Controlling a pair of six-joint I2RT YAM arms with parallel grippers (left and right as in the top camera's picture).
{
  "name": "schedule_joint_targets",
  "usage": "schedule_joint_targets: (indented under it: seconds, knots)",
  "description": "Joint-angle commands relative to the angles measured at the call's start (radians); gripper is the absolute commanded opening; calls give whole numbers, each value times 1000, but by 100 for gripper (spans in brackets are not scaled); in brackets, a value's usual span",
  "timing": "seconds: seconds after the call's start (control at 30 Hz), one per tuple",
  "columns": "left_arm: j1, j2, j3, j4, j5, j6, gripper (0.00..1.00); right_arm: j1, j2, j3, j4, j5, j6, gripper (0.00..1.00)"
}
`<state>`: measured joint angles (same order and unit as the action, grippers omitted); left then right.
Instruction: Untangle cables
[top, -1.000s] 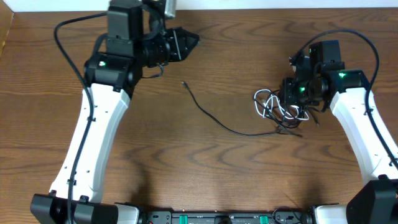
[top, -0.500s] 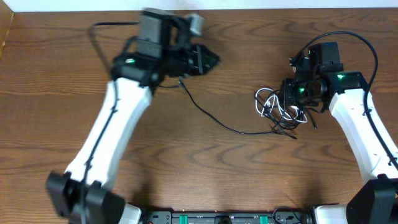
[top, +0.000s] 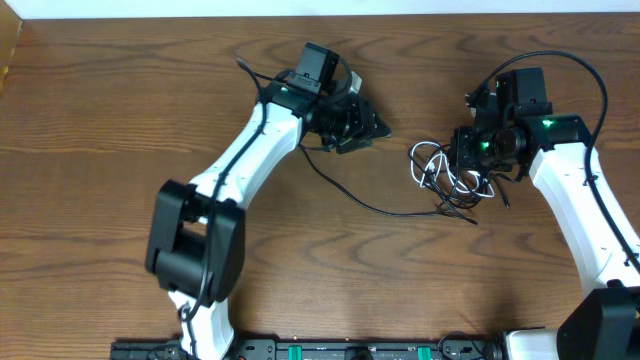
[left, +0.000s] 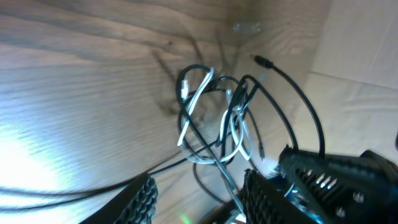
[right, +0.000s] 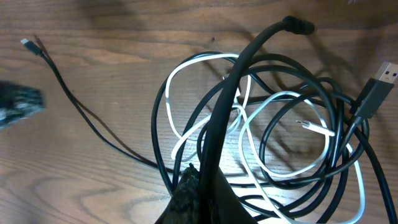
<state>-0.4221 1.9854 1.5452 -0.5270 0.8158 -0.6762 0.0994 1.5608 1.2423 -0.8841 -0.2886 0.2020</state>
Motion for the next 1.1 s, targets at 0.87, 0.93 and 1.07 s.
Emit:
schedule_joint_targets:
  seconds: [0.87,0.93,1.07]
  knots:
    - [-127,181,-2,196,126,-306,47,0,-17,-1,-24,-10,22,1]
    - [-141,188,-2,197,125,-310,47,0,-17,-1,-24,-10,22,1]
    - [-162,192,-2,232,107,-317,45,0,-17,-1,-24,-10,22,1]
